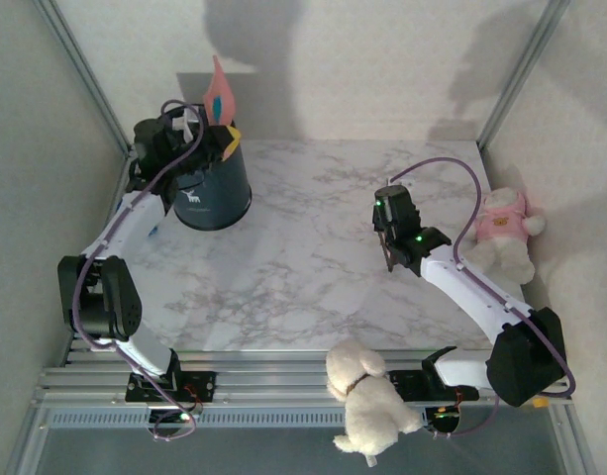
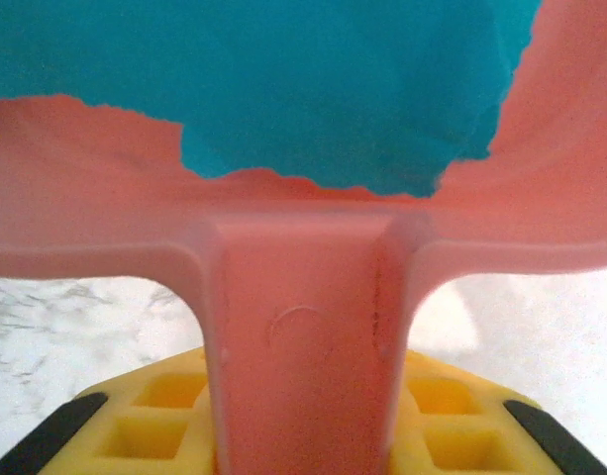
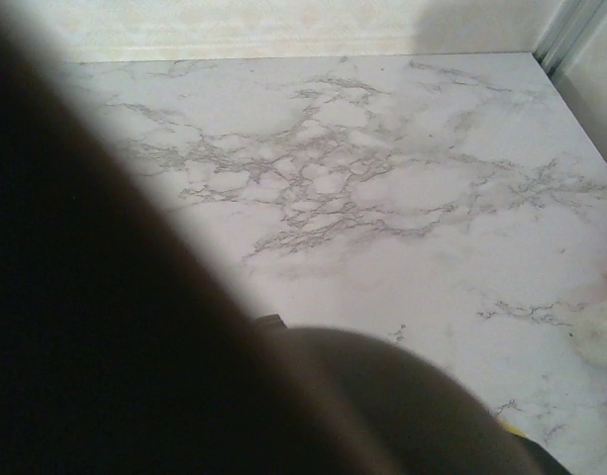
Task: Sweep away the paper scraps from the table
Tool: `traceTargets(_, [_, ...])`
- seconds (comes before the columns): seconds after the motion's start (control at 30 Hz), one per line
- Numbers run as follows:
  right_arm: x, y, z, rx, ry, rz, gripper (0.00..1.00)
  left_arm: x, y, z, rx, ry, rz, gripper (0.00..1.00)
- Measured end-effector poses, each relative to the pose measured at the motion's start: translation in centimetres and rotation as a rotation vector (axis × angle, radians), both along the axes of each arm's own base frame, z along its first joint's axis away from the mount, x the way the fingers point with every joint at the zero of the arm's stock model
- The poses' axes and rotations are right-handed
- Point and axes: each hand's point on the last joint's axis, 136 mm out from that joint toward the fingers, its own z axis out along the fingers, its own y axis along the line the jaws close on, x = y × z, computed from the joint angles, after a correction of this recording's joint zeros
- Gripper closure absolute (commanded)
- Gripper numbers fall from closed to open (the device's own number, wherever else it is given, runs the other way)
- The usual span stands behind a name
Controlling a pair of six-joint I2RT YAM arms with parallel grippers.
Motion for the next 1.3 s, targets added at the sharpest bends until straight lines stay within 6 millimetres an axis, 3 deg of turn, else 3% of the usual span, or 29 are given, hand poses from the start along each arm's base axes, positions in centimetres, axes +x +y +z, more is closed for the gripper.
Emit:
traceTargets(0.67, [0.0, 0.0, -0.2, -0.001, 0.006, -0.001, 1.0, -0.8, 0.7, 4.5, -0.399, -0.008, 0.0, 1.0])
traceTargets(1.07, [0.1, 0.0, -0.4, -0.003, 0.011, -0.001, 1.0, -0.4, 1.5, 3.4, -0.573, 0.05, 0.003, 1.0])
traceTargets(1.3, [0.1, 0.0, -0.4, -0.004, 0.012, -0.002, 1.0, -0.2, 1.6, 3.1, -0.59, 0.06, 0.009, 1.0])
